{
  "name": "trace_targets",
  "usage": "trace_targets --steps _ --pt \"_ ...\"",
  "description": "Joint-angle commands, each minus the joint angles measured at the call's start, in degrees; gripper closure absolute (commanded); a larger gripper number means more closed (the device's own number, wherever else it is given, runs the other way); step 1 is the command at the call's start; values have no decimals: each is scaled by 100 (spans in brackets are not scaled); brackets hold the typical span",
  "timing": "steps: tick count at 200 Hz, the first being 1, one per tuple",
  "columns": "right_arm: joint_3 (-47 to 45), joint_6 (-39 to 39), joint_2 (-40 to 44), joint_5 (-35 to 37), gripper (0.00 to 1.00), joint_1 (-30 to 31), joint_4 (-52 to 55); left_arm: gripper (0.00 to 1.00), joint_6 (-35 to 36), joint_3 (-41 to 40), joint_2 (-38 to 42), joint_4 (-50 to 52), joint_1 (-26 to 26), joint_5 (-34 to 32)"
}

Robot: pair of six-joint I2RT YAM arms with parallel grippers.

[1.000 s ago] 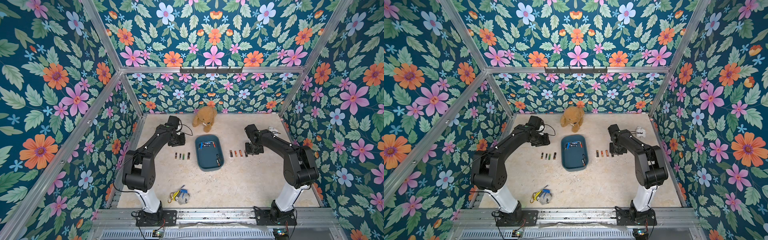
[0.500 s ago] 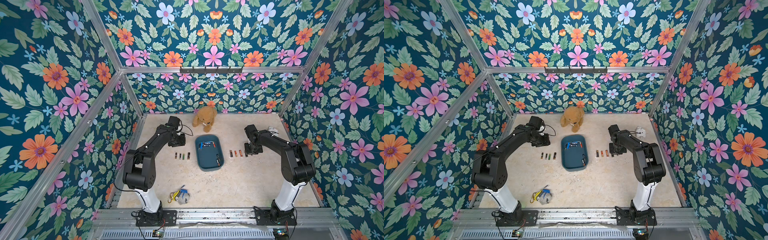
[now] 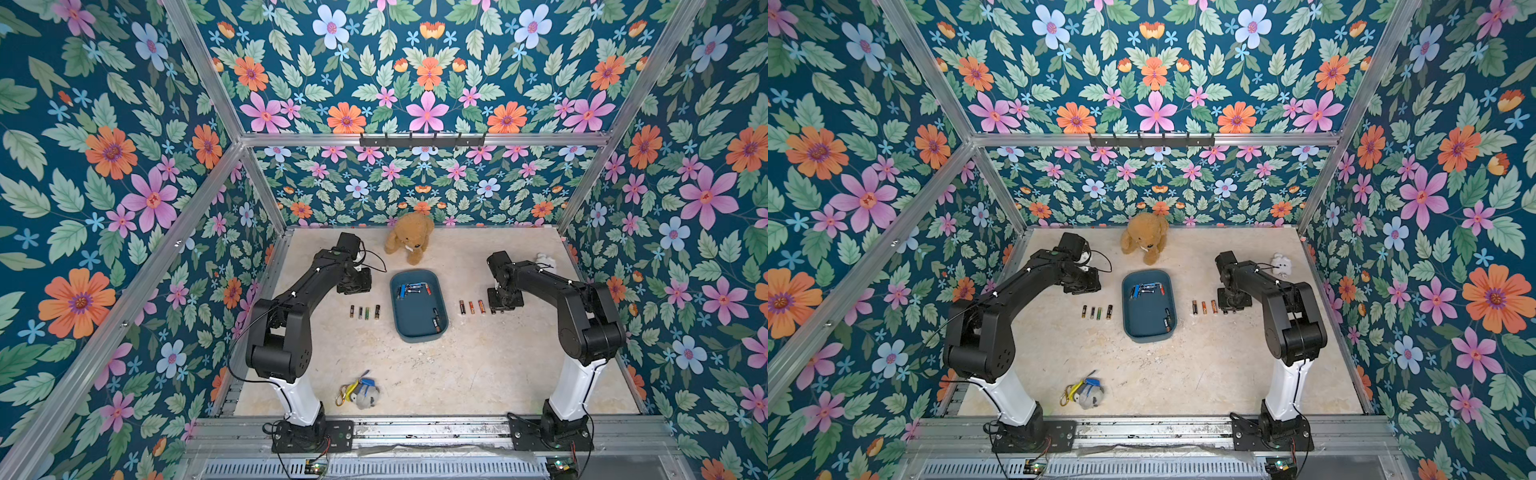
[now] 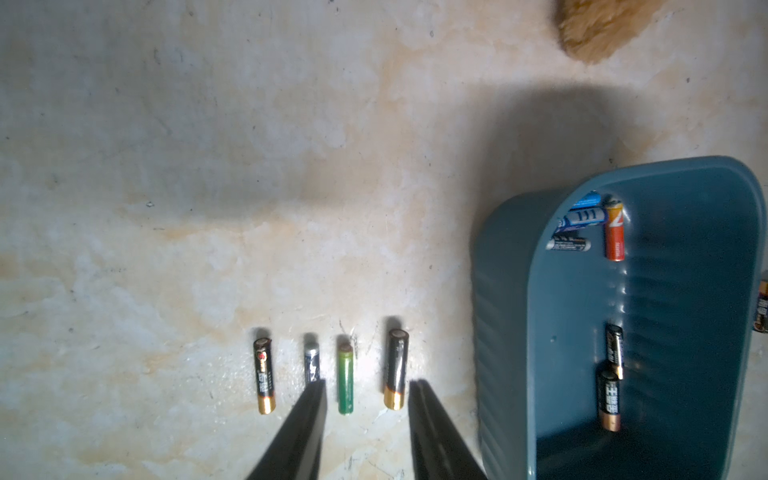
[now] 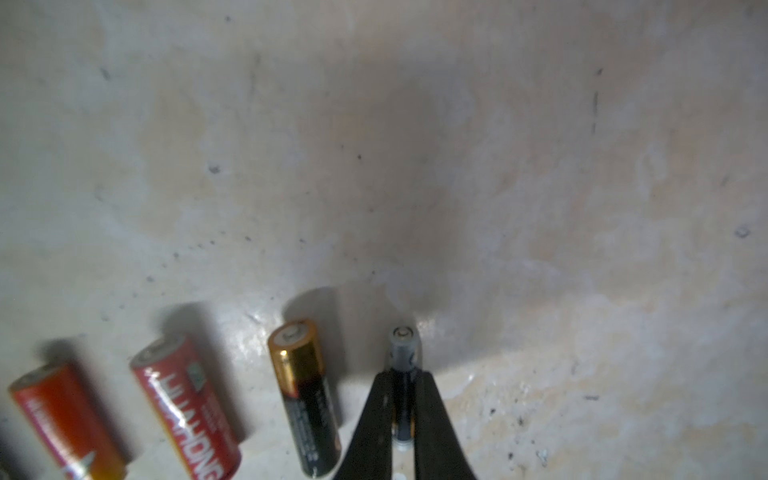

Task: Take the batteries out of the storage box
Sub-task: Place the battery at the center of the board.

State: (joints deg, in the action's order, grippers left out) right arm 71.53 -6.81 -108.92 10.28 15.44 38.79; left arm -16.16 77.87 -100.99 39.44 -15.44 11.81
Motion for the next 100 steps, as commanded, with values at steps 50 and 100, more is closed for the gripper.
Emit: trace_targets --steps 50,100 --pt "45 13 -70 18 90 2 -37 61 -3 7 9 73 -3 -48" --pt "98 13 -92 9 83 2 -4 61 -1 9 35 90 -15 -72"
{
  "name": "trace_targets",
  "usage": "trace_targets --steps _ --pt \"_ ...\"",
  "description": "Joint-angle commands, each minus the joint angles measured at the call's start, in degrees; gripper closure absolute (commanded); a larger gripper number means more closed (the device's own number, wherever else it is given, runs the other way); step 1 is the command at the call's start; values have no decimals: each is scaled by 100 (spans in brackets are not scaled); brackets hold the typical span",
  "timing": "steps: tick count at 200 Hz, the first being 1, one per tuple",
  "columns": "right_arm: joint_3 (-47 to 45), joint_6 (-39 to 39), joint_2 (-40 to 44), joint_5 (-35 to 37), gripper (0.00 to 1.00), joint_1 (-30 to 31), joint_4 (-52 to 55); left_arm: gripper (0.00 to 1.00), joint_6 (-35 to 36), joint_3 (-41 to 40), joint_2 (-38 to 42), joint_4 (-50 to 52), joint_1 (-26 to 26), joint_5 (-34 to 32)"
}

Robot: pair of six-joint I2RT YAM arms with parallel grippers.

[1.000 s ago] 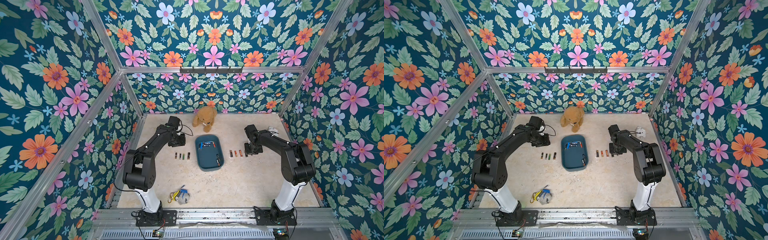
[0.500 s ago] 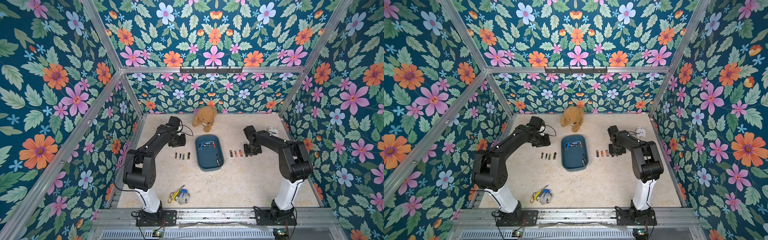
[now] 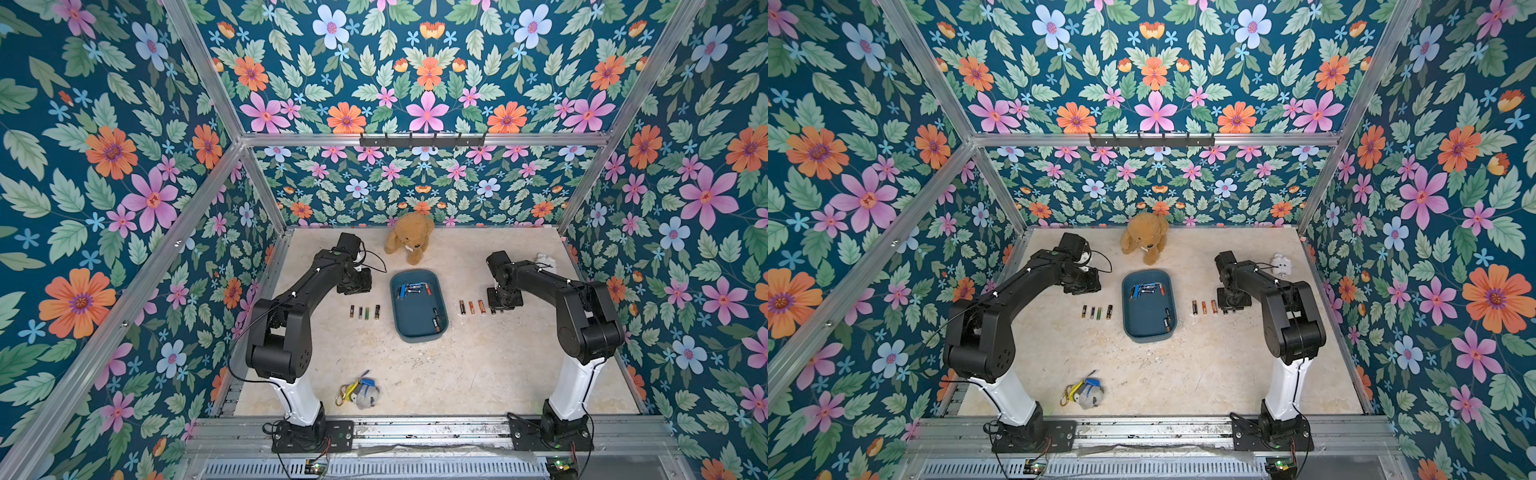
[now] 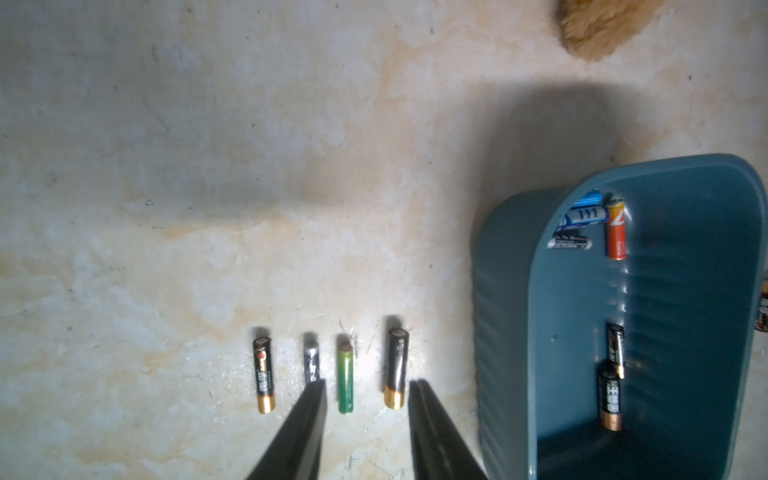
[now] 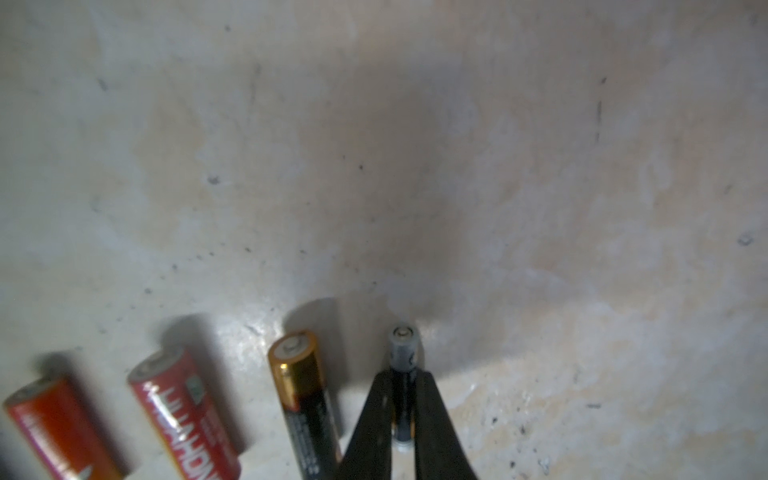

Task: Take the batteries out of the storage box
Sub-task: Place the battery at the center of the board.

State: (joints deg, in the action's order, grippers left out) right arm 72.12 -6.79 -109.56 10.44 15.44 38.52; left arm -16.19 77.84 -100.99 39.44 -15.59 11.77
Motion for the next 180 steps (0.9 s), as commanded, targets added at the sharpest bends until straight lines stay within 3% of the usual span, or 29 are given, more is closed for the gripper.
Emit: trace_targets --steps 1,107,180 --pt "44 11 -21 -7 83 -2 23 61 -3 11 35 86 -2 -68" --pt "254 -22 103 55 75 -1 164 60 -47 240 88 193 -87 -67" --pt "617 -390 594 -7 74 0 500 60 -427 552 103 302 -905 -310"
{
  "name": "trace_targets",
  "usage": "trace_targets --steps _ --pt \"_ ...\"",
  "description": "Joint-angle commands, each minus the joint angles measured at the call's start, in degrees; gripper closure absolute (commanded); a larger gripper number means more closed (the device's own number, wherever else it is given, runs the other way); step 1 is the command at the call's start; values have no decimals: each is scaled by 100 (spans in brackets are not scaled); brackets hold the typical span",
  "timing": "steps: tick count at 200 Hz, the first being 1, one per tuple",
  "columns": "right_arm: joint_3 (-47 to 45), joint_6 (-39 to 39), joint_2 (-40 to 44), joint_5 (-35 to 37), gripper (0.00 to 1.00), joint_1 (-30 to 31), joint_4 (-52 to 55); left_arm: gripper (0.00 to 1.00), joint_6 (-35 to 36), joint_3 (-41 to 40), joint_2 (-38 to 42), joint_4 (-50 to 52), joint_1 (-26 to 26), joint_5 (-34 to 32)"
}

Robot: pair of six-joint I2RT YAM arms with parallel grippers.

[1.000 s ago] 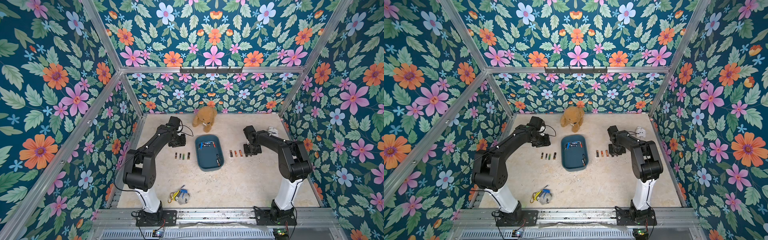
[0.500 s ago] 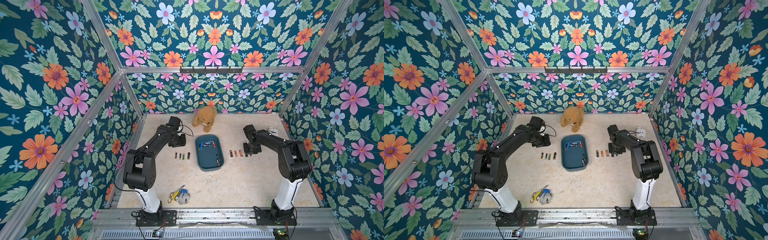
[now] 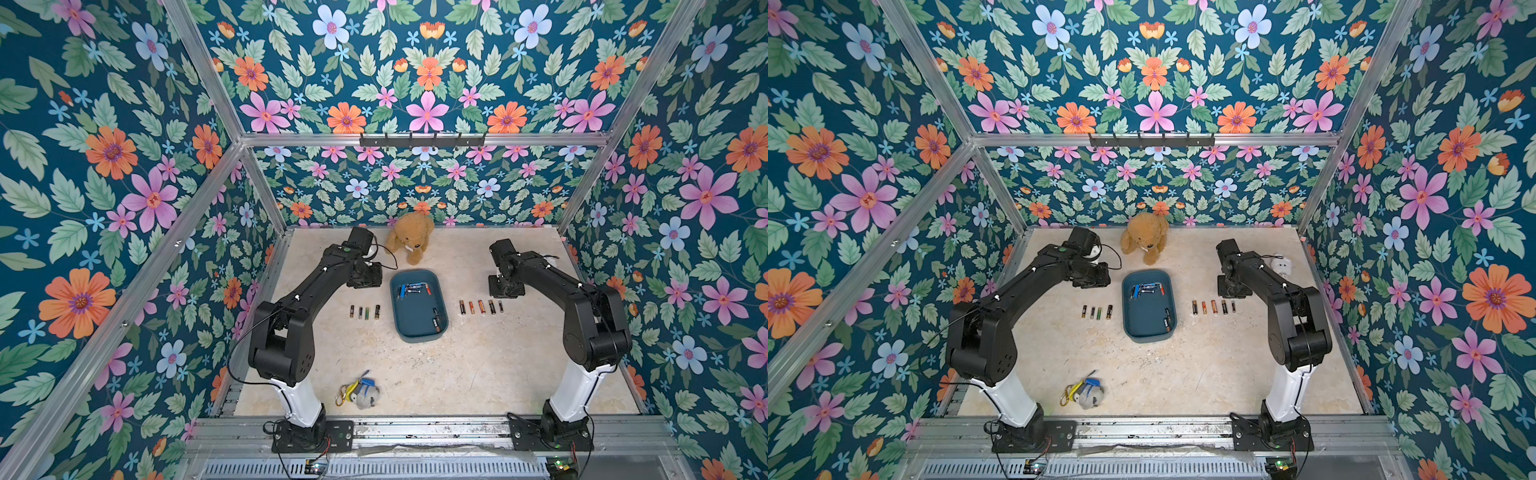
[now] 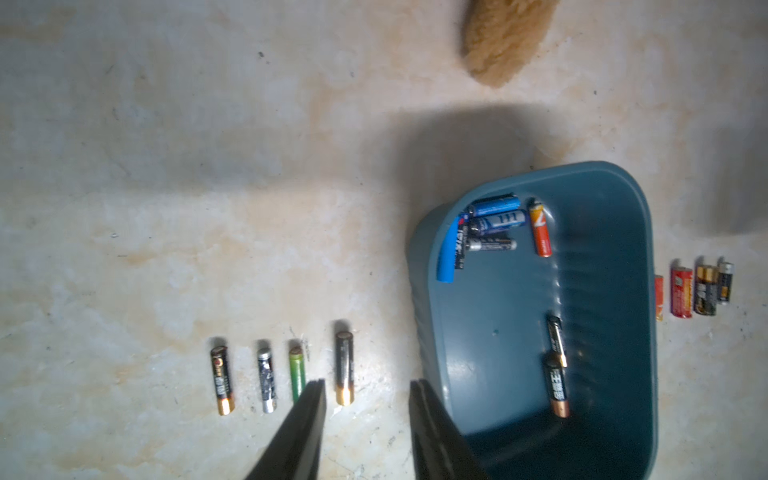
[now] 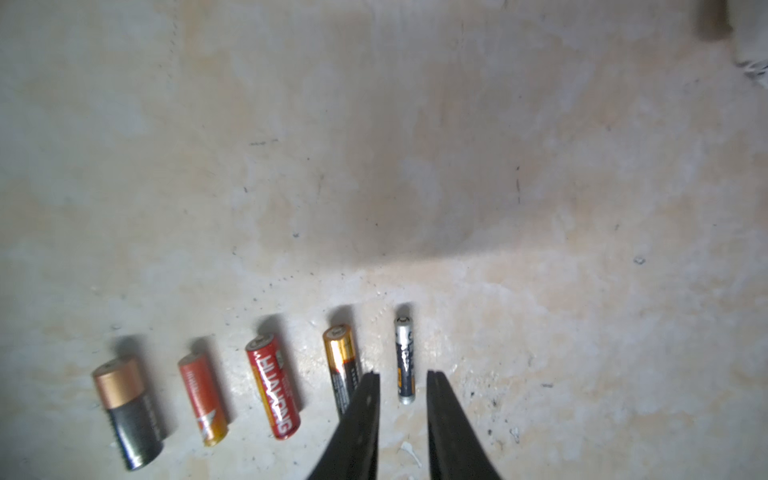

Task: Take the batteries out of the storage box
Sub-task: Place the battery at the center of the board, then pick up the battery from the storage box.

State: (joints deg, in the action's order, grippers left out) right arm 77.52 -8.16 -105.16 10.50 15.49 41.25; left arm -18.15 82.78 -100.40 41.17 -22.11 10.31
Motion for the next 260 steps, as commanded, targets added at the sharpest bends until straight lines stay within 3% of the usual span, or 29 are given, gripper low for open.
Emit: trace_targets --steps 1,77,123,260 --pt "78 -259 163 -18 74 -3 226 60 -245 56 45 120 -269 -167" --pt "34 -580 591 -407 74 37 305 48 -1359 12 -274 -495 -1565 -310" --pt "154 -670 630 -454 74 35 360 47 -1882 -28 -683 -966 -2208 -307" --pt "1121 -284 -191 -804 73 -10 516 51 -2467 -252 -1161 -1036 -2667 -273"
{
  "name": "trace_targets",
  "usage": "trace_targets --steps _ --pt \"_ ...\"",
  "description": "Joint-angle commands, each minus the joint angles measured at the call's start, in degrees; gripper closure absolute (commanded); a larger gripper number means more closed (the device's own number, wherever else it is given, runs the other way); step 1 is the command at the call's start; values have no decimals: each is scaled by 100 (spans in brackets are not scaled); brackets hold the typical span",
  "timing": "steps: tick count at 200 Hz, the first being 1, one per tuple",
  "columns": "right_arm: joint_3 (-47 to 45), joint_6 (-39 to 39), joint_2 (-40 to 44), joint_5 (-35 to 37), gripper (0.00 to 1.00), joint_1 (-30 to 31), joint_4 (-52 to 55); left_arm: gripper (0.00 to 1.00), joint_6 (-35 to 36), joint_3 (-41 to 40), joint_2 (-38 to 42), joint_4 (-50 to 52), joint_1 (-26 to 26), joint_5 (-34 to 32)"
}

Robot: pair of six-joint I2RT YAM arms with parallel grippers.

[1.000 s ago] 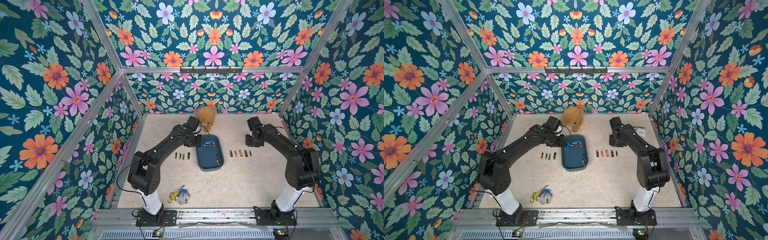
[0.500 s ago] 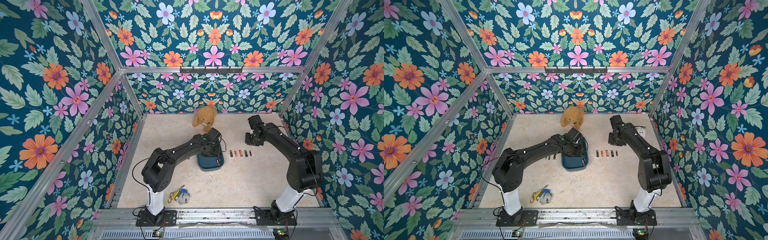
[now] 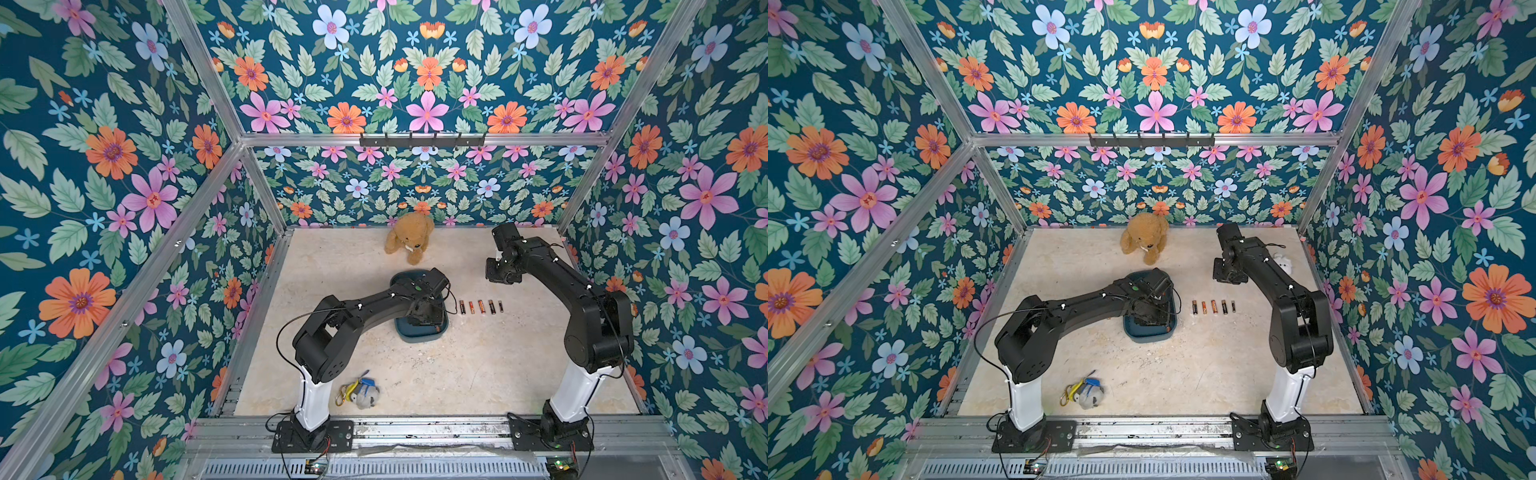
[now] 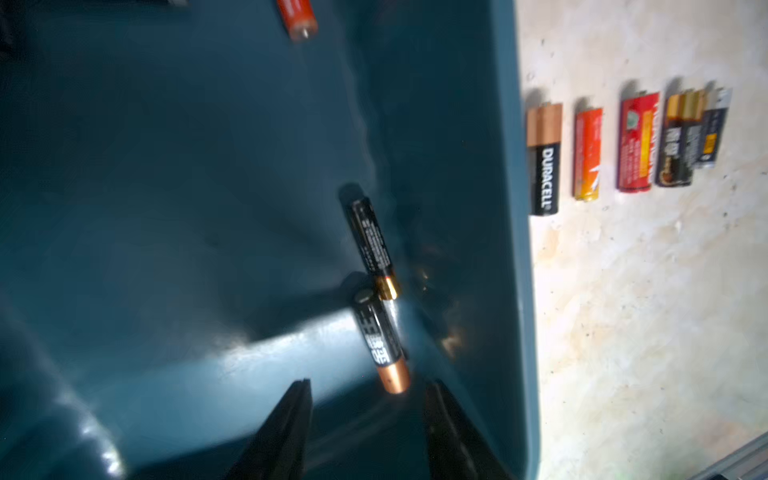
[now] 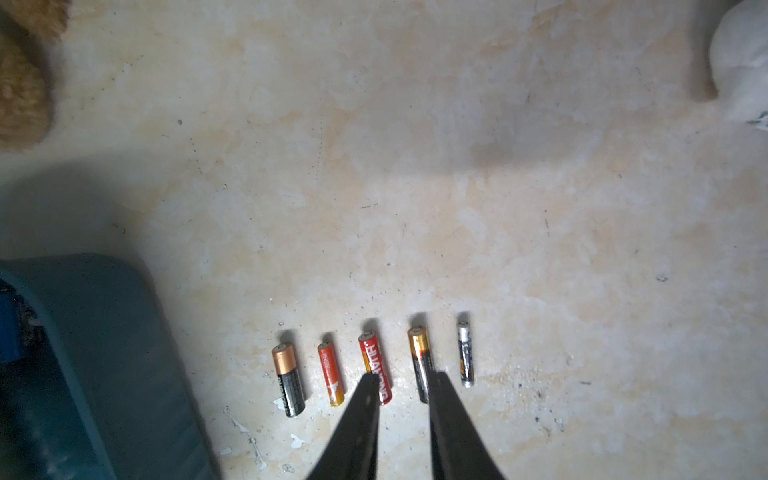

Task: Take the batteries out of the storage box
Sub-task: Pick up the battery from the storage box.

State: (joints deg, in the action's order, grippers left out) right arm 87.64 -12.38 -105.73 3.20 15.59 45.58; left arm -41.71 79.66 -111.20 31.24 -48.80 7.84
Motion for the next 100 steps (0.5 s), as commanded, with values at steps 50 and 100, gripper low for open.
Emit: trace_targets --steps 50,100 --pt "172 254 -281 -153 73 -49 70 55 -155 227 -340 149 -7 -148" --pt "267 316 -358 -197 73 -89 80 65 -148 441 -569 328 -7 -209"
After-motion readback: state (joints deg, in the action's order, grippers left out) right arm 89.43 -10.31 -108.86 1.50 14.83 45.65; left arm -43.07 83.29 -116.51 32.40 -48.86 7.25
